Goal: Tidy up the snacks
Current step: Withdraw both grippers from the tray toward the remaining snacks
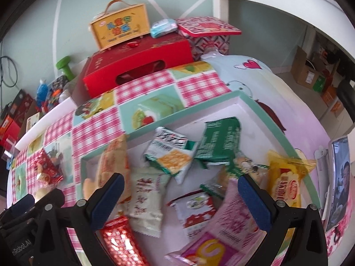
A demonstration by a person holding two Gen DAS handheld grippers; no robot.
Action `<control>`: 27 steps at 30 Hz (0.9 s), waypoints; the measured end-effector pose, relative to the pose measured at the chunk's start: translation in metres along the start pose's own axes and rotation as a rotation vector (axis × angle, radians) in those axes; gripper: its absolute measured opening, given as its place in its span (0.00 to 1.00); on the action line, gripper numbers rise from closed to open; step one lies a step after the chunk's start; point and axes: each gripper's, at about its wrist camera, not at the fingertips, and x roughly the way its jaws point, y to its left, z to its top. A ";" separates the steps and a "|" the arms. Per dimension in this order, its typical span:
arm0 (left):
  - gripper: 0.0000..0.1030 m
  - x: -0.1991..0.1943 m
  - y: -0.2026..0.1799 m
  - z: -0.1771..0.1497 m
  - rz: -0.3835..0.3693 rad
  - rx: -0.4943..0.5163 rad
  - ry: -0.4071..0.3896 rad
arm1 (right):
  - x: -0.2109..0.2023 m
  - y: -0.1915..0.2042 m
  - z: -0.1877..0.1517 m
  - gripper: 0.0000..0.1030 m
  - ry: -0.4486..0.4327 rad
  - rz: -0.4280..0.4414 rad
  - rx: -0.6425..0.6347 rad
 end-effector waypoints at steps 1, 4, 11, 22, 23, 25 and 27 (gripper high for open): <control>0.97 -0.001 0.006 -0.001 0.004 -0.007 0.000 | -0.001 0.006 -0.001 1.00 0.000 0.005 -0.013; 0.97 -0.004 0.023 -0.004 0.014 -0.021 -0.001 | -0.002 0.022 -0.007 1.00 0.000 0.014 -0.047; 0.97 -0.013 0.077 -0.011 0.033 -0.070 -0.006 | -0.014 0.068 -0.014 1.00 -0.034 0.079 -0.134; 0.97 -0.004 0.169 -0.010 0.032 -0.276 0.027 | -0.005 0.157 -0.035 1.00 0.006 0.233 -0.307; 0.97 0.000 0.173 -0.011 0.022 -0.299 0.035 | -0.002 0.163 -0.038 1.00 0.018 0.247 -0.326; 0.97 0.007 0.179 -0.012 0.027 -0.321 0.049 | 0.003 0.176 -0.044 1.00 0.042 0.279 -0.357; 0.97 0.011 0.186 -0.012 0.048 -0.326 0.049 | 0.010 0.190 -0.049 1.00 0.066 0.326 -0.369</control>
